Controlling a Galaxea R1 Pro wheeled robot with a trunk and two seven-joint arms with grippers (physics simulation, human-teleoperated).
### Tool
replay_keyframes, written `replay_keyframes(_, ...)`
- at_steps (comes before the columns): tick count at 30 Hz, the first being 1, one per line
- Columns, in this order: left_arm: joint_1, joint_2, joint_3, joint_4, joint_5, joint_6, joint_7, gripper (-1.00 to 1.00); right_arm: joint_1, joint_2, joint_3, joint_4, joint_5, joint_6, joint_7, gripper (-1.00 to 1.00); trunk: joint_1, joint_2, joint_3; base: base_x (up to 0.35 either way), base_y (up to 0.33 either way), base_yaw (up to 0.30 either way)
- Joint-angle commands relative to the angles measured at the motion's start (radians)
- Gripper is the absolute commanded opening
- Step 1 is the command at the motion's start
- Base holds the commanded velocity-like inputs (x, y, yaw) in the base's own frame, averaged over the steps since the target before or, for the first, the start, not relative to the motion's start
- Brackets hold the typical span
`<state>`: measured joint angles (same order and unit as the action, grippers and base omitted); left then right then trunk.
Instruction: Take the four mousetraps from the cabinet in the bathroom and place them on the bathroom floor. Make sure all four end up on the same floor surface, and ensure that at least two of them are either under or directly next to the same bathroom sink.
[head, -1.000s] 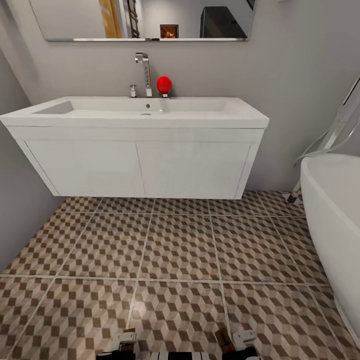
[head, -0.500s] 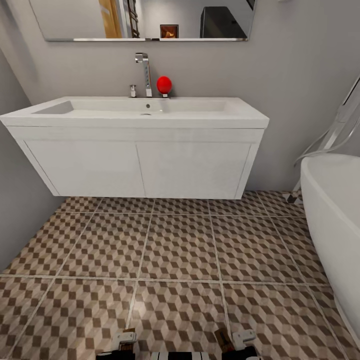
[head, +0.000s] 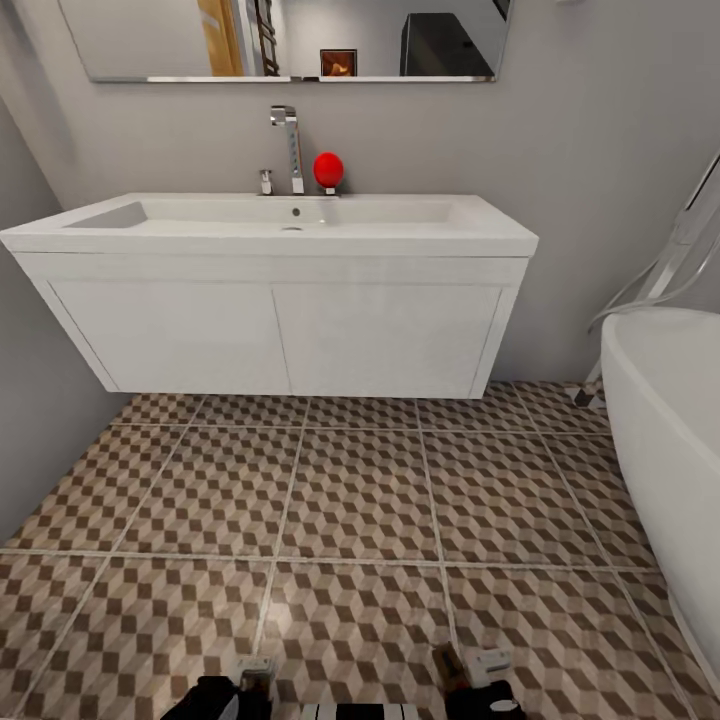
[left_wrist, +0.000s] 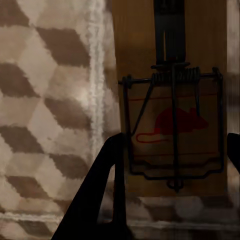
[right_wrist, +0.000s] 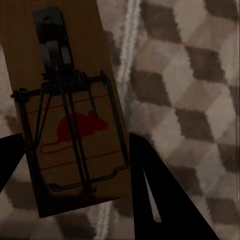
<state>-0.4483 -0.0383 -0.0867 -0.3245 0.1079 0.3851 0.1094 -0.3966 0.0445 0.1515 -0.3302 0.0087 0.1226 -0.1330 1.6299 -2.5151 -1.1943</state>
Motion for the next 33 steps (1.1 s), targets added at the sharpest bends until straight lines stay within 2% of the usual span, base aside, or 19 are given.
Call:
replay_keyframes(1, -0.007, 0.0, -0.009, -0.003, 0.008, 0.011, -0.003, -1.0, -0.005, 0.001, 0.009, -0.001, -0.003, 0.008, -0.015, -1.0, 0.0, 0.0, -0.001, 0.0, 0.0, 0.0)
replay_keyframes(3, -0.031, -0.002, -0.009, -0.002, 0.006, 0.012, -0.039, -1.0, -0.022, 0.011, 0.008, 0.002, -0.004, 0.009, -0.028, -1.0, 0.0, 0.0, -0.001, 0.0, 0.0, 0.0)
replay_keyframes(7, -0.068, -0.004, -0.008, 0.021, 0.002, -0.031, -0.082, -1.0, -0.077, 0.064, 0.008, 0.039, -0.005, 0.002, -0.065, -1.0, 0.0, 0.0, -0.001, 0.0, 0.0, 0.0)
replay_keyframes(9, -0.076, -0.005, -0.008, 0.025, -0.004, -0.044, -0.088, -1.0, -0.095, 0.072, 0.008, 0.057, -0.005, 0.0, -0.071, -1.0, 0.0, 0.0, -0.001, 0.0, 0.0, 0.0)
replay_keyframes(11, -0.086, -0.01, -0.009, 0.03, -0.03, -0.061, -0.093, -1.0, -0.127, 0.081, 0.006, 0.084, -0.006, -0.006, -0.078, -1.0, 0.0, 0.0, -0.001, 0.0, 0.0, 0.0)
replay_keyframes(13, -0.091, -0.015, -0.01, 0.031, -0.051, -0.066, -0.095, -1.0, -0.14, 0.083, 0.005, 0.091, -0.008, -0.012, -0.08, -1.0, 0.0, 0.0, -0.001, 0.0, 0.0, 0.0)
replay_keyframes(16, -0.118, -0.03, -0.01, 0.031, -0.11, -0.082, -0.096, -1.0, -0.164, 0.086, 0.003, 0.099, -0.011, -0.023, -0.082, -1.0, 0.0, 0.0, -0.001, 0.0, 0.0, 0.0)
replay_keyframes(19, -0.141, -0.039, -0.009, 0.032, -0.142, -0.124, -0.096, -1.0, -0.173, 0.09, 0.002, 0.102, -0.012, -0.027, -0.083, -1.0, 0.0, 0.0, -0.001, 0.0, 0.0, 0.0)
replay_keyframes(23, -0.153, -0.05, -0.009, 0.037, -0.161, -0.211, -0.097, -1.0, -0.18, 0.09, 0.002, 0.103, -0.012, -0.029, -0.083, -1.0, 0.0, 0.0, -0.001, 0.0, 0.0, 0.0)
replay_keyframes(26, -0.156, -0.057, -0.01, 0.048, -0.177, -0.241, -0.097, -1.0, -0.182, 0.09, 0.002, 0.103, -0.014, -0.03, -0.083, -1.0, 0.0, 0.0, -0.001, 0.0, 0.0, 0.0)
replay_keyframes(33, -0.157, -0.06, -0.008, 0.118, -0.289, -0.312, -0.096, -1.0, -0.184, 0.091, 0.001, 0.118, -0.016, -0.054, -0.083, -1.0, 0.0, 0.0, -0.001, 0.0, 0.0, 0.0)
